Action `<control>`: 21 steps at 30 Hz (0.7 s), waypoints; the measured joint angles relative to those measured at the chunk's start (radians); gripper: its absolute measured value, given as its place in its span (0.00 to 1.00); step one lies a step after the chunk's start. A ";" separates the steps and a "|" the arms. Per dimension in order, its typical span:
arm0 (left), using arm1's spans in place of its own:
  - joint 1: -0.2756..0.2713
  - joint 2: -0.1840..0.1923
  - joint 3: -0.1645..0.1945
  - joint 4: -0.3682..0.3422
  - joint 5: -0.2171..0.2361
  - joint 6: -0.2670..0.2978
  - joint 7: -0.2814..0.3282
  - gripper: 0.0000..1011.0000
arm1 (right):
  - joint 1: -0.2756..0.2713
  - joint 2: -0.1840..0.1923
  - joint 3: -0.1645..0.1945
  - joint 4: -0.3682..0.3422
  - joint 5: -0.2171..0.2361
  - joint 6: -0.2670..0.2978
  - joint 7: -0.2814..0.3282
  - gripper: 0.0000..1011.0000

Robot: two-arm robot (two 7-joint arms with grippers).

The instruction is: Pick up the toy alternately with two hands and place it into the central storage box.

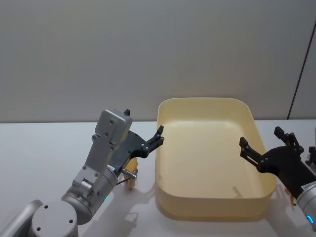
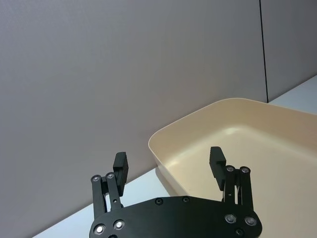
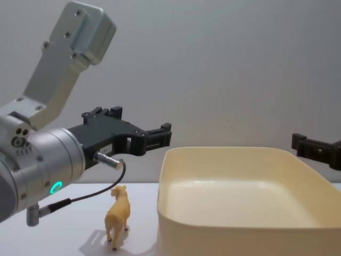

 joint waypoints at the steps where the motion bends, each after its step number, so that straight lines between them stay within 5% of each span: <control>1: 0.000 0.000 0.000 0.000 0.000 0.000 0.000 0.99 | 0.000 0.000 0.000 0.000 0.000 0.000 0.000 0.99; 21: 0.000 0.000 0.000 0.000 0.000 0.000 0.000 0.99 | 0.000 0.000 0.000 0.000 0.000 0.000 0.000 0.99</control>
